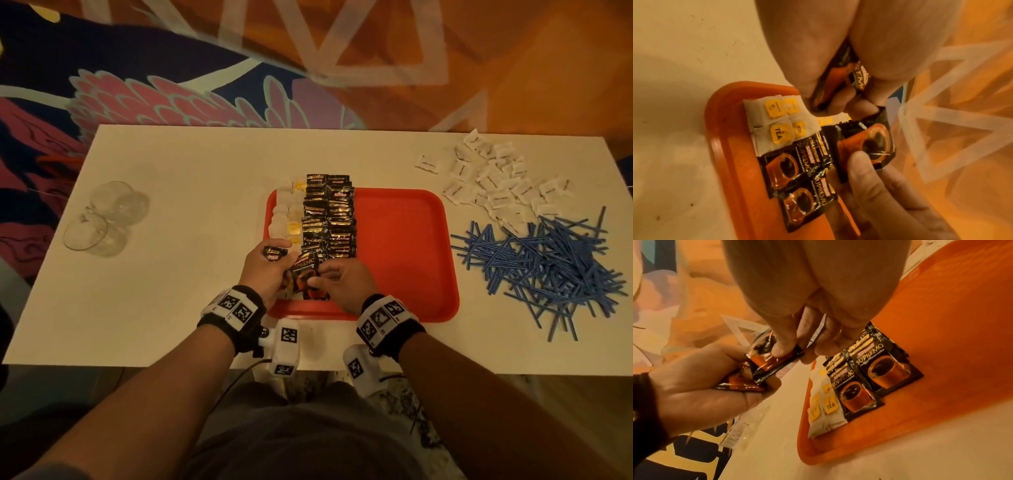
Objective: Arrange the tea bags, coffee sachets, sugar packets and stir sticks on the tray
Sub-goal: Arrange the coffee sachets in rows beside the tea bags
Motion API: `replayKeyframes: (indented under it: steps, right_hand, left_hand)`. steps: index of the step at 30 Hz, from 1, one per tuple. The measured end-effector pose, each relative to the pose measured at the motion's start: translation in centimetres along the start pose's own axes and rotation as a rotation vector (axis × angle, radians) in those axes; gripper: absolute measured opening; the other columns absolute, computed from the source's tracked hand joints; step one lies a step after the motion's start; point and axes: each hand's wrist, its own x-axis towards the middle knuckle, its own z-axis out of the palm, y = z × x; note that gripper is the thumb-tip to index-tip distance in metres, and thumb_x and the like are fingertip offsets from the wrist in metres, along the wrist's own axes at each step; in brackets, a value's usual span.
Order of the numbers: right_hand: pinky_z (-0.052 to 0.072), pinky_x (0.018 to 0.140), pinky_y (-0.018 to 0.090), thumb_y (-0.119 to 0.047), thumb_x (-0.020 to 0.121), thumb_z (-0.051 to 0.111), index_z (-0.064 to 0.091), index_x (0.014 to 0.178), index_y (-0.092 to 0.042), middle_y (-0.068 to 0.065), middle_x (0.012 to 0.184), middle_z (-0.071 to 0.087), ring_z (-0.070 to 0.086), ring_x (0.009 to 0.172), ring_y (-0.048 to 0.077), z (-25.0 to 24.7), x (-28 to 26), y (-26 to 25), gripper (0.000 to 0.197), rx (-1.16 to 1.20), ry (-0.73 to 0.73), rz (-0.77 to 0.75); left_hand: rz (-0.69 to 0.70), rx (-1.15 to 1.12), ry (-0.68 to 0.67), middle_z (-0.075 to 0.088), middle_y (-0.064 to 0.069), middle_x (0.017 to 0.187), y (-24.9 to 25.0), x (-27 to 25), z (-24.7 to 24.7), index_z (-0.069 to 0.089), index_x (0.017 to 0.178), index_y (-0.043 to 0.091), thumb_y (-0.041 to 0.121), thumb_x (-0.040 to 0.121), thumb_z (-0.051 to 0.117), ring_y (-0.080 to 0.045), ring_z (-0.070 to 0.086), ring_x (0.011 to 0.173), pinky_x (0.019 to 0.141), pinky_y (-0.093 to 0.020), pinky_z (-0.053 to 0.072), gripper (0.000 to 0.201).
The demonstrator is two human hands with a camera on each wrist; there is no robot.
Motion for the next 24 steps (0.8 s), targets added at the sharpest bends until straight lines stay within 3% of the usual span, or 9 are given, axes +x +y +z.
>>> replayKeyframes:
  steps: [3, 6, 8, 10, 11, 13, 15, 19, 24]
  right_hand:
    - [0.046, 0.063, 0.012, -0.018, 0.084, 0.075, 0.076, 0.09, -0.014, -0.006, 0.079, 0.07, 0.06, 0.071, -0.001, 0.4, -0.2, 1.0, 0.008, -0.081, 0.003, 0.011]
    - [0.034, 0.055, 0.014, -0.025, 0.088, 0.071, 0.071, 0.082, -0.022, -0.013, 0.069, 0.06, 0.052, 0.065, -0.002, 0.7, -0.3, 2.7, 0.006, -0.205, -0.003, 0.123]
    - [0.029, 0.053, 0.012, -0.026, 0.09, 0.068, 0.069, 0.084, -0.022, -0.015, 0.07, 0.056, 0.052, 0.067, 0.003, 1.1, -0.3, 3.9, 0.007, -0.261, 0.003, 0.202]
    - [0.03, 0.054, 0.01, -0.023, 0.09, 0.069, 0.068, 0.093, -0.022, -0.011, 0.082, 0.059, 0.055, 0.079, 0.007, 1.6, -0.1, 5.0, 0.004, -0.246, 0.002, 0.262]
    - [0.031, 0.056, 0.009, -0.021, 0.089, 0.069, 0.069, 0.101, -0.02, -0.008, 0.089, 0.061, 0.055, 0.083, 0.008, 1.8, -0.1, 5.3, 0.012, -0.233, 0.005, 0.282]
    - [0.033, 0.056, 0.007, -0.019, 0.089, 0.07, 0.069, 0.107, -0.014, -0.004, 0.095, 0.064, 0.056, 0.081, 0.006, 2.1, 0.1, 5.7, 0.019, -0.227, 0.008, 0.303]
    - [0.033, 0.051, 0.007, -0.017, 0.088, 0.071, 0.066, 0.102, -0.013, -0.006, 0.087, 0.064, 0.055, 0.071, 0.0, 2.4, 0.4, 5.9, 0.015, -0.217, 0.026, 0.317]
    - [0.038, 0.053, 0.016, -0.015, 0.085, 0.074, 0.059, 0.086, -0.014, -0.002, 0.079, 0.063, 0.058, 0.069, 0.006, 3.0, 0.8, 6.0, 0.015, -0.158, 0.094, 0.38]
    - [0.039, 0.053, 0.019, -0.022, 0.083, 0.076, 0.055, 0.082, -0.021, -0.003, 0.088, 0.064, 0.06, 0.074, 0.008, 3.4, 0.9, 6.1, 0.021, -0.222, 0.118, 0.411]
  left_hand:
    - [0.054, 0.108, 0.015, 0.069, -0.004, 0.085, -0.5, -0.1, -0.1, 0.066, 0.096, 0.02, 0.015, 0.091, 0.07, -0.014, 0.064, 0.063, 0.058, -0.031, 0.056, 0.008]
    - [0.017, 0.143, 0.074, 0.067, -0.001, 0.084, -0.8, 0.2, -0.8, 0.065, 0.097, 0.019, 0.016, 0.094, 0.064, -0.014, 0.063, 0.068, 0.066, -0.031, 0.054, 0.004]
    - [-0.037, 0.166, 0.117, 0.067, -0.003, 0.087, -1.2, 0.4, -1.5, 0.066, 0.095, 0.021, 0.013, 0.091, 0.061, -0.021, 0.063, 0.075, 0.072, -0.038, 0.055, 0.01]
    - [-0.081, 0.169, 0.129, 0.071, -0.011, 0.094, -2.0, 0.7, -2.4, 0.066, 0.089, 0.026, 0.018, 0.078, 0.059, -0.031, 0.067, 0.083, 0.079, -0.049, 0.057, 0.015]
    - [-0.099, 0.168, 0.124, 0.071, -0.014, 0.098, -2.1, 0.6, -2.7, 0.067, 0.088, 0.026, 0.018, 0.074, 0.059, -0.034, 0.068, 0.085, 0.078, -0.051, 0.058, 0.018]
    - [-0.117, 0.14, 0.115, 0.071, -0.017, 0.1, -2.4, 0.4, -3.3, 0.066, 0.093, 0.02, 0.011, 0.08, 0.064, -0.034, 0.07, 0.083, 0.07, -0.045, 0.06, 0.016]
    - [-0.114, 0.122, 0.119, 0.07, -0.017, 0.099, -2.6, 0.2, -3.8, 0.063, 0.096, 0.015, 0.004, 0.087, 0.068, -0.03, 0.07, 0.077, 0.064, -0.038, 0.06, 0.015]
    - [-0.134, 0.063, 0.117, 0.071, -0.021, 0.096, -3.3, 0.2, -4.9, 0.061, 0.095, 0.011, 0.001, 0.087, 0.071, -0.032, 0.07, 0.07, 0.073, -0.046, 0.06, 0.016]
    - [-0.133, 0.09, 0.156, 0.072, -0.015, 0.093, -3.8, 0.4, -5.1, 0.065, 0.088, 0.012, 0.009, 0.087, 0.074, -0.031, 0.072, 0.084, 0.081, -0.048, 0.06, 0.01]
